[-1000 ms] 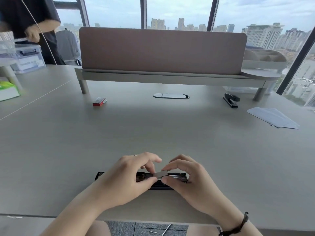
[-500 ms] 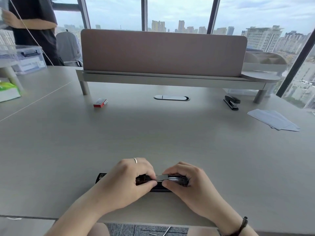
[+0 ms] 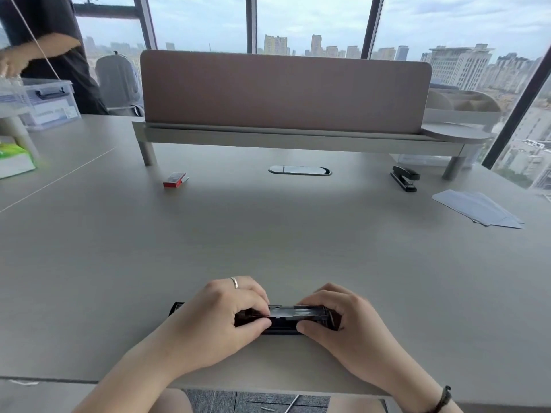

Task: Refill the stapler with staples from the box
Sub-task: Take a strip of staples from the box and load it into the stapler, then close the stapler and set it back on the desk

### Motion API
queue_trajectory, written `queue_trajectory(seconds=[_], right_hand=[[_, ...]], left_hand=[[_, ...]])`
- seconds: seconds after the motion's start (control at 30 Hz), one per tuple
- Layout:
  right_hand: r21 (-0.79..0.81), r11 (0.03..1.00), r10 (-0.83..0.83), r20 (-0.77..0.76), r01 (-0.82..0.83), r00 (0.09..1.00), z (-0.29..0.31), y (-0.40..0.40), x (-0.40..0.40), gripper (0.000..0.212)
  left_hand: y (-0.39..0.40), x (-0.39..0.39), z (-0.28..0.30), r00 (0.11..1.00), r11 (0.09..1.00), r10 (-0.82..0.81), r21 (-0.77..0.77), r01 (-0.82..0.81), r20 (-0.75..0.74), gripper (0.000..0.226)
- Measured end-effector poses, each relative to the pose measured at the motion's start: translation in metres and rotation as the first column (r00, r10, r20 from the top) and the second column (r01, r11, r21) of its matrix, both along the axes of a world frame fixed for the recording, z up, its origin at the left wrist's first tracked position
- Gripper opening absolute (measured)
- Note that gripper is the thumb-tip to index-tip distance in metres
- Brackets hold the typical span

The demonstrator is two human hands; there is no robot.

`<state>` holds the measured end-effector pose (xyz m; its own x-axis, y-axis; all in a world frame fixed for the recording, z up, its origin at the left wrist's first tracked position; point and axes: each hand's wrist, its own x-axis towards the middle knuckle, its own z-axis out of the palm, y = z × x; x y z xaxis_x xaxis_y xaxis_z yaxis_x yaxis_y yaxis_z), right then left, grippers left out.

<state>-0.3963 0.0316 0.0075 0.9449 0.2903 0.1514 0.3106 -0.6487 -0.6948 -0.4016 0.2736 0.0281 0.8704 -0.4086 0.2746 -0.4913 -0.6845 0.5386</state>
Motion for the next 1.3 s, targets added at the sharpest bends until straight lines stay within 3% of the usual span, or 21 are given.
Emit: queue_trajectory(seconds=[0.5,0.7,0.9,1.03,1.3], right_hand=[[0.003,0.999,-0.048,0.020,0.048,0.999,-0.004,-0.011,0.002,0.023],[0.020,0.999,-0.038,0.029,0.038,0.999,-0.005,-0.012,0.003,0.029],[0.008,0.999,-0.036,0.031,0.035,0.999,-0.004,-0.012,0.004,0.019],[0.006,1.000,-0.030,0.015,0.030,0.999,-0.005,-0.013,0.004,0.022],[-0.007,0.999,-0.033,-0.001,0.033,0.999,-0.004,-0.013,0.005,0.013]], left_hand=[[-0.032,0.009,0.002,0.994,0.983,-0.083,0.167,0.071,0.067,0.017],[-0.037,0.012,0.004,0.991,0.984,-0.083,0.164,0.065,0.108,0.020],[-0.031,0.009,0.002,0.992,0.983,-0.081,0.173,0.064,0.094,0.018],[0.002,0.006,0.007,1.000,0.996,-0.002,0.084,0.001,0.005,0.015],[0.063,-0.006,0.000,0.977,0.983,0.182,0.048,-0.177,-0.113,0.042]])
